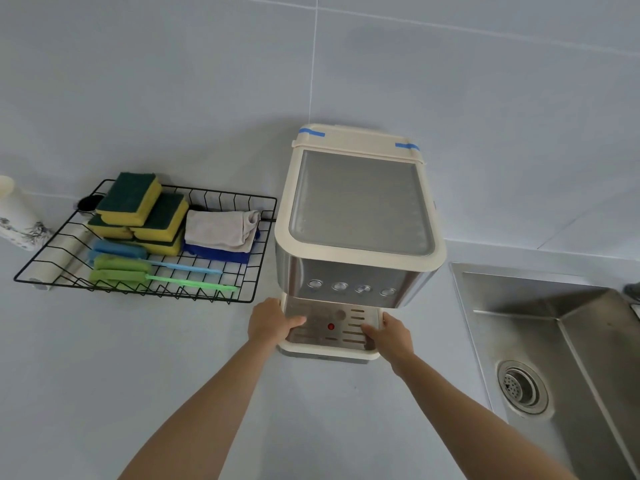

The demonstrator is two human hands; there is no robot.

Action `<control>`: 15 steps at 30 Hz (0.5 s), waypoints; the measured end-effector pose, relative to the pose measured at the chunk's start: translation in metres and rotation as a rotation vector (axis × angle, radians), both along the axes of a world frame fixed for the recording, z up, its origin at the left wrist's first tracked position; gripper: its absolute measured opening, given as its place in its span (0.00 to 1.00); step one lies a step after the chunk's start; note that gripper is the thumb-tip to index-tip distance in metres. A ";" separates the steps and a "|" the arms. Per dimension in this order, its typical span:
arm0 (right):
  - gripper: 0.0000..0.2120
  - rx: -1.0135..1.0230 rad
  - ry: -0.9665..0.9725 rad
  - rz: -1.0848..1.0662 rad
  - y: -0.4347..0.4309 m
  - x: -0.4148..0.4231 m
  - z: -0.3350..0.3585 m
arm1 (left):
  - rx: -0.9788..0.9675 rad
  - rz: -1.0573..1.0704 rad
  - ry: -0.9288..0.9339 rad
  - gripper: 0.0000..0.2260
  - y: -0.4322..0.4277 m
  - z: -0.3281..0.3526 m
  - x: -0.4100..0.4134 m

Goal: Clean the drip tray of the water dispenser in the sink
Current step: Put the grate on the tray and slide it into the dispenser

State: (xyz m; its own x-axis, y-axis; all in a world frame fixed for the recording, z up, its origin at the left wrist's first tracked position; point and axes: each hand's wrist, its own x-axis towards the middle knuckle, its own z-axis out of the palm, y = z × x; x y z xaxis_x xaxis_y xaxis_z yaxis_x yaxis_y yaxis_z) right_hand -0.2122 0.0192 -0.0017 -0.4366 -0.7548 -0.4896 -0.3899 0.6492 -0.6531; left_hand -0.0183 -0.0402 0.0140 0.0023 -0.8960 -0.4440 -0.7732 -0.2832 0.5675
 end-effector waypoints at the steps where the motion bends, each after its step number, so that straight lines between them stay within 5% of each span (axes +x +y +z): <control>1: 0.11 0.008 0.005 0.001 -0.003 -0.001 0.000 | 0.000 0.004 0.004 0.23 -0.002 0.000 -0.001; 15: 0.12 0.097 -0.051 -0.081 -0.022 -0.008 -0.004 | 0.045 0.153 0.123 0.24 -0.012 0.007 -0.010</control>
